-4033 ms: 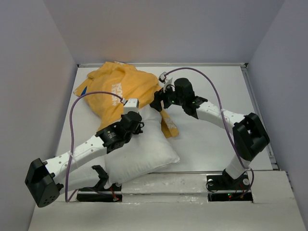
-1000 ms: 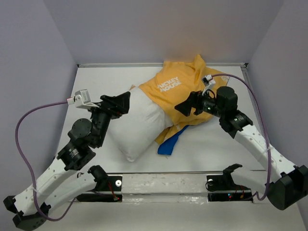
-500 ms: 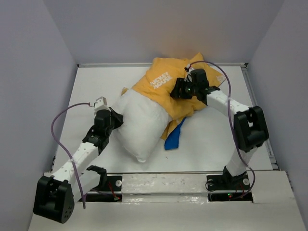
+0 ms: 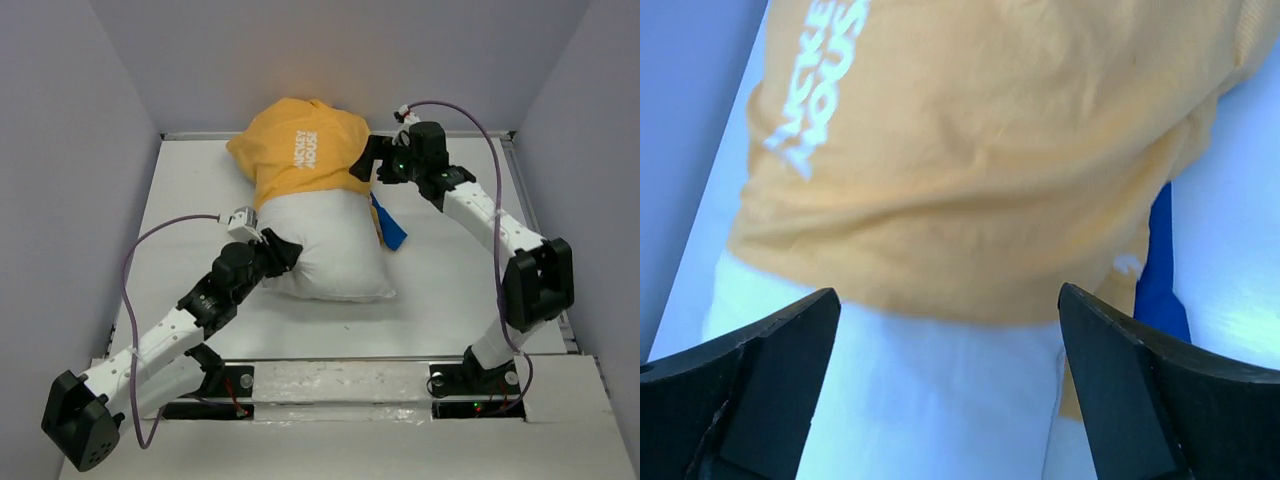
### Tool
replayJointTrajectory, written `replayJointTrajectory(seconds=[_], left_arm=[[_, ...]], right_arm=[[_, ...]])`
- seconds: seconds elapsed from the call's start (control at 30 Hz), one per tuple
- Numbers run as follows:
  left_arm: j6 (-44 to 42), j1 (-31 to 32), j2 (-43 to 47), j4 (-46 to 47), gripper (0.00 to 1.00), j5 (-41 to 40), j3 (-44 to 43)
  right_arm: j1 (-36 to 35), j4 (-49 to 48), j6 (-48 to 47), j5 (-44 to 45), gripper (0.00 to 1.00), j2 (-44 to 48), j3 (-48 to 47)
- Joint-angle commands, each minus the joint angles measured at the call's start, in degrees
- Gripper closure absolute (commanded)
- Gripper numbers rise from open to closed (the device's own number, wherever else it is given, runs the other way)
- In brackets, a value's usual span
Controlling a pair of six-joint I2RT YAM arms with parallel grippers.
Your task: Put the pillow into the pillowcase
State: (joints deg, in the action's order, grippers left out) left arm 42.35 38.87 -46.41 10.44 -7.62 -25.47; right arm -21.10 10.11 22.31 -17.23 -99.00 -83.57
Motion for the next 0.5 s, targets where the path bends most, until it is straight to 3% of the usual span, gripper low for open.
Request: replayJointTrajectory(seconds=[0.0, 0.07, 0.1, 0.17, 0.3, 0.33, 0.47], left_arm=[[-5.78, -1.78, 3.16, 2.59, 0.26, 3.32, -10.09], [-8.24, -1.78, 7.11, -5.75, 0.16, -2.89, -12.57], [-8.59, -1.96, 8.61, -7.61, 0.13, -11.37, -13.02], [-8.60, -5.63, 10.90, -10.33, 0.11, -15.05, -12.50], [-6.84, -19.24, 8.01, -7.03, 0.10, -3.48, -6.36], [-6.06, -25.36, 5.57, -3.70, 0.11, -1.46, -5.12], [-5.52, -36.13, -4.09, 4.75, 0.12, 5.57, -2.82]], right_arm=[[-2.34, 3.15, -2.51, 8.34, 0.03, 14.40, 8.66], [-5.69, 5.09, -3.67, 11.42, 0.03, 19.09, 11.48], [-7.88, 5.53, -4.02, 12.13, 0.03, 21.11, 13.07], [-14.83, 4.32, -4.29, 14.50, 0.02, 26.56, 19.91], [-18.08, 1.14, -2.26, 11.16, 0.03, 28.78, 27.32], [-22.19, 2.10, -3.22, 12.47, 0.03, 27.65, 26.88], [-29.26, 8.26, -7.62, 22.67, 0.00, 20.53, 17.94]])
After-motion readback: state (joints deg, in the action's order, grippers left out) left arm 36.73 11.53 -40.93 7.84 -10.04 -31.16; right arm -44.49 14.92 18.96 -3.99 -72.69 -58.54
